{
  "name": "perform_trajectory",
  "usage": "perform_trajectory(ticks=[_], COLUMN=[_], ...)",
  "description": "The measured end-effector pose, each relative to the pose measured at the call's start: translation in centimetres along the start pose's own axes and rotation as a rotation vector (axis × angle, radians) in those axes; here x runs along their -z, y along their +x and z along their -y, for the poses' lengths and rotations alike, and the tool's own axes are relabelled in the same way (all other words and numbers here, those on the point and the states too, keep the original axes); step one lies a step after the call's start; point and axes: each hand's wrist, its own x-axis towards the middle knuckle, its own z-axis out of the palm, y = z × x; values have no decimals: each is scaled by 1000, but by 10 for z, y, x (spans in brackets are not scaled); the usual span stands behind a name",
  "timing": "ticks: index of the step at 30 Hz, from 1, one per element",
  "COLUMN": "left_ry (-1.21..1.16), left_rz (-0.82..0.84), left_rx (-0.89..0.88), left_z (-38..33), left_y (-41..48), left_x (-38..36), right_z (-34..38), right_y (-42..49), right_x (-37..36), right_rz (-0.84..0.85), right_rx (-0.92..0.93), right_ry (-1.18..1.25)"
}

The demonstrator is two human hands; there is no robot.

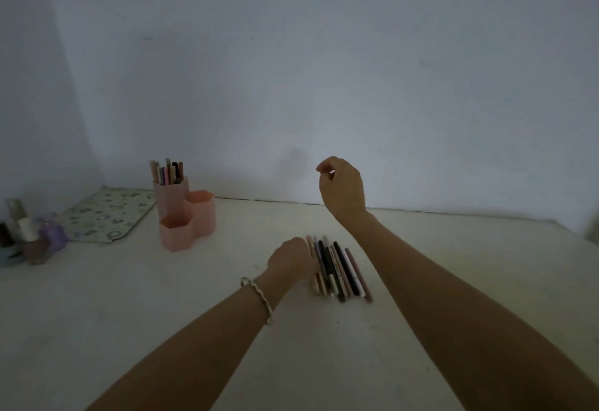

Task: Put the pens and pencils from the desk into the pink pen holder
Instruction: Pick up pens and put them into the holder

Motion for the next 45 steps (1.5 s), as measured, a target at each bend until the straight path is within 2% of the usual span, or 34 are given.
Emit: perform_trajectory(ticks=[4,7,12,15,20,23,26,30,33,38,40,42,45], left_ry=[131,213,-22,-143,-254,-276,-339,-264,-191,-74,65,246,185], left_rz=[-64,-122,-154,-222,-316,-439,-656,-960,-1024,-982,-975,-1020,-1172], left_rx=[11,-4,-16,-52,-143,-213,-270,-243,-203,-208,-204,-151,-98], left_z=[-2,6,26,32,37,42,54,84,115,148,157,165,171], left_y=[-4,-3,3,1,-7,-8,-6,-4,2,20,27,33,32], left_x=[-2,8,52,65,71,86,128,194,218,217,210,202,200], right_z=[-7,-9,-23,-34,-35,-20,3,42,70,95,101,104,112], right_y=[-8,-16,-27,-41,-53,-41,-19,-1,5,5,6,8,11], right_x=[3,3,-6,-19,-37,-33,-29,-38,-58,-85,-94,-101,-111], right_rz=[44,150,605,700,606,551,404,156,55,3,-13,-16,-42], right_rx=[-22,-68,-272,-304,-261,-289,-257,-121,-20,45,55,53,64], right_ry=[6,-42,-381,-521,-519,-428,-222,163,302,442,464,473,506])
